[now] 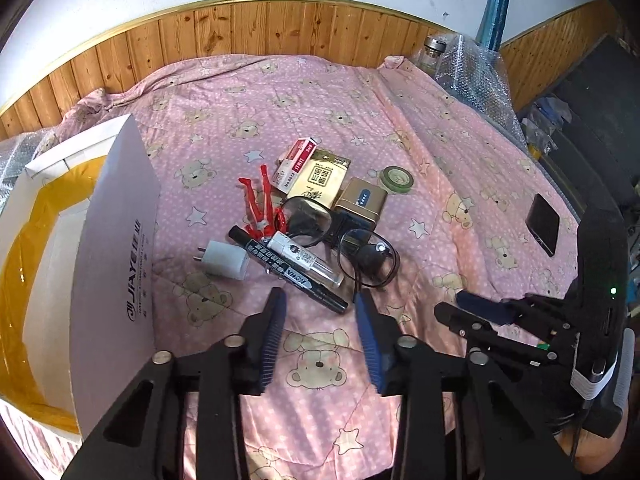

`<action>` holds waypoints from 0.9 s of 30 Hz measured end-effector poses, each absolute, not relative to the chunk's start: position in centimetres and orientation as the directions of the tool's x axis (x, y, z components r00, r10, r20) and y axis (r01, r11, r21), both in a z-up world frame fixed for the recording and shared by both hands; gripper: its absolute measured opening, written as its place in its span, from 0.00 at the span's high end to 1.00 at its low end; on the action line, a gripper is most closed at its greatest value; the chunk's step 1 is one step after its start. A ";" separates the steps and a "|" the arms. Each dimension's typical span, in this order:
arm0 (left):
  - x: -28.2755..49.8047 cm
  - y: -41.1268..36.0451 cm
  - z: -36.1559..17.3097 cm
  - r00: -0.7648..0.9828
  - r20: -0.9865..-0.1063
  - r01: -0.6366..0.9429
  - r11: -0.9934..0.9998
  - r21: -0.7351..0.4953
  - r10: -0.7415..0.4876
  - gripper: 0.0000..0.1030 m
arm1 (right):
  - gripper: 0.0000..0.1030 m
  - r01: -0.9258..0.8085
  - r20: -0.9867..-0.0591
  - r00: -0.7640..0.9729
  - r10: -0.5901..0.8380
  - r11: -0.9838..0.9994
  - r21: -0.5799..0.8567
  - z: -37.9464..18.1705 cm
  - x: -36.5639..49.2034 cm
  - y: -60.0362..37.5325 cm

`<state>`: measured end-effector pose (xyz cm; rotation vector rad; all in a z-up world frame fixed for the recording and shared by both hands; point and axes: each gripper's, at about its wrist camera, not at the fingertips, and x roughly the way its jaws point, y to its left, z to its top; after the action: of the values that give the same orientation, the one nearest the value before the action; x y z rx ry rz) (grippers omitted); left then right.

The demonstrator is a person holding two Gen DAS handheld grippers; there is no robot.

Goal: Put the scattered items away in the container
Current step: 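Move the left gripper to the black marker while the right approaches the eyeglasses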

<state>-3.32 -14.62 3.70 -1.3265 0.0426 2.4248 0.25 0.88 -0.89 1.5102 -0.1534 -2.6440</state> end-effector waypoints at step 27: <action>-7.6 -16.4 -1.0 -0.379 -0.871 -0.229 -0.943 -0.240 0.313 0.54 | 0.45 -0.027 -0.848 -0.473 -0.240 -0.958 0.286 -2.9 -3.8 2.8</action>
<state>-7.59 -16.37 -0.98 -1.5185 -0.1122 2.3653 -3.85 2.84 -2.92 1.5395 -0.3956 -2.5629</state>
